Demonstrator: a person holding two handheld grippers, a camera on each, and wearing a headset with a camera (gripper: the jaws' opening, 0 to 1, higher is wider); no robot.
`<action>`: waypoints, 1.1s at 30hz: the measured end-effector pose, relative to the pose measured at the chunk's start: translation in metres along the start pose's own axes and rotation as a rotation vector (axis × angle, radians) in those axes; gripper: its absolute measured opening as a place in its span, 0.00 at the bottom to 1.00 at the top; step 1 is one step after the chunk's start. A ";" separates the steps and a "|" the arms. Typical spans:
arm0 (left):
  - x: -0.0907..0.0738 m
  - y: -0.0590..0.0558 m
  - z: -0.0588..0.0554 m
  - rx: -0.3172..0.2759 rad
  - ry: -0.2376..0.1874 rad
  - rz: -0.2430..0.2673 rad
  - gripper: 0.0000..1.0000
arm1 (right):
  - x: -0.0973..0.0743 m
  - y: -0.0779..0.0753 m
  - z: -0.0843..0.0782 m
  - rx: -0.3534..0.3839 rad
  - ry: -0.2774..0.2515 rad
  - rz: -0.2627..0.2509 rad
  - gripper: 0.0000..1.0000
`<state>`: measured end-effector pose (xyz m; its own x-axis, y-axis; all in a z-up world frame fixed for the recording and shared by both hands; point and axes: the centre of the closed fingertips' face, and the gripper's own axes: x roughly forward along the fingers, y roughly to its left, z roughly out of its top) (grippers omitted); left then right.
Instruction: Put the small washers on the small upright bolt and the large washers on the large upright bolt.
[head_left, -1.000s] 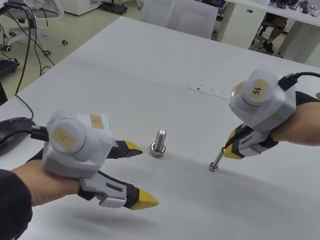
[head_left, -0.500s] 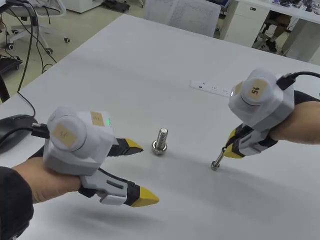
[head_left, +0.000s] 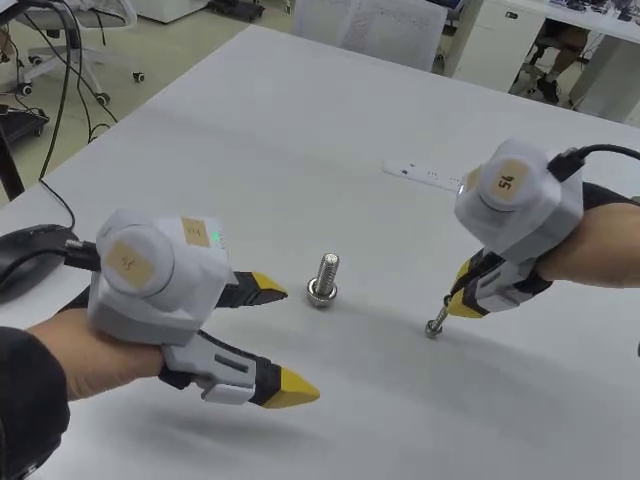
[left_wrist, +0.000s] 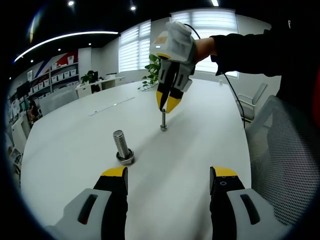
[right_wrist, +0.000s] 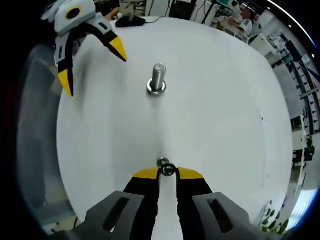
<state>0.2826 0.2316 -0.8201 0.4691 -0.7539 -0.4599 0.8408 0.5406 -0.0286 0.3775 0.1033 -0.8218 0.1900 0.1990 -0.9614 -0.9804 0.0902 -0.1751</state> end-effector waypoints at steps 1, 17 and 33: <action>0.000 0.000 0.000 -0.001 0.000 0.000 0.66 | 0.000 0.000 0.000 0.001 0.001 0.002 0.13; -0.001 0.001 0.000 -0.004 -0.002 0.004 0.66 | 0.018 0.004 -0.004 0.010 0.028 0.039 0.13; -0.001 0.002 -0.002 -0.005 0.002 0.006 0.66 | 0.034 0.006 -0.011 0.016 0.050 0.061 0.13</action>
<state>0.2832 0.2335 -0.8212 0.4736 -0.7499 -0.4619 0.8365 0.5471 -0.0307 0.3772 0.0995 -0.8576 0.1262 0.1554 -0.9798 -0.9892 0.0945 -0.1124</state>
